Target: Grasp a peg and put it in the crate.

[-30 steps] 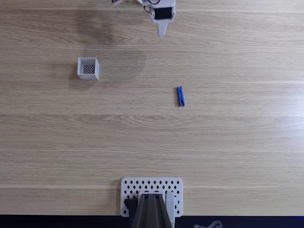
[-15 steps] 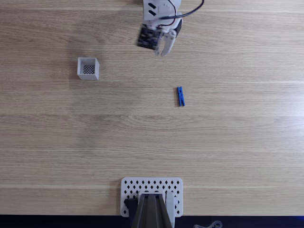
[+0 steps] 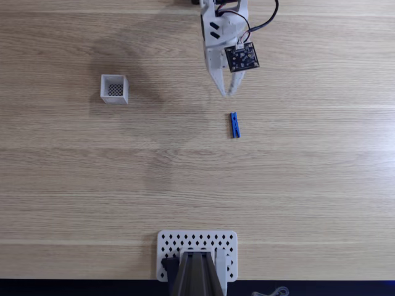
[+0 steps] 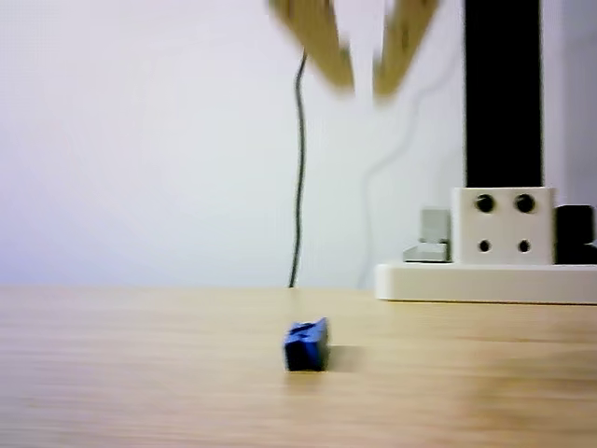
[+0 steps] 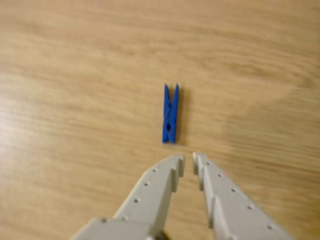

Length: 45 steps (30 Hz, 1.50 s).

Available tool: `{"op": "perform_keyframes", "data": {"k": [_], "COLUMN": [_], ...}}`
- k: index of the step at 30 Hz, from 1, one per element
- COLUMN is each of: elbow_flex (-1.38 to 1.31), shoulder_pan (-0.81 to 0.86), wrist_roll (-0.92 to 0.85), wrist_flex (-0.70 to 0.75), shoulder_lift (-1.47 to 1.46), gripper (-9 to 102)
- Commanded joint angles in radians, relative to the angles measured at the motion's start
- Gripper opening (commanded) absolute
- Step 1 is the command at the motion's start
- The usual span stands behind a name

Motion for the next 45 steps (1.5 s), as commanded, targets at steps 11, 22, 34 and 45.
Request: {"op": "perform_keyframes", "data": {"k": [11,22,34,45], "elbow_flex": [0.046,-0.008,-0.104,-0.118], "shoulder_pan": [-0.067,-0.031,0.02,0.017], "wrist_roll": [0.218,0.218,0.218,0.216], "wrist_flex": [-0.364,-0.488,-0.488,-0.492], "shoulder_lift": [-0.126,-0.261,-0.35,-0.449], "gripper": [21,21,21,21]}}
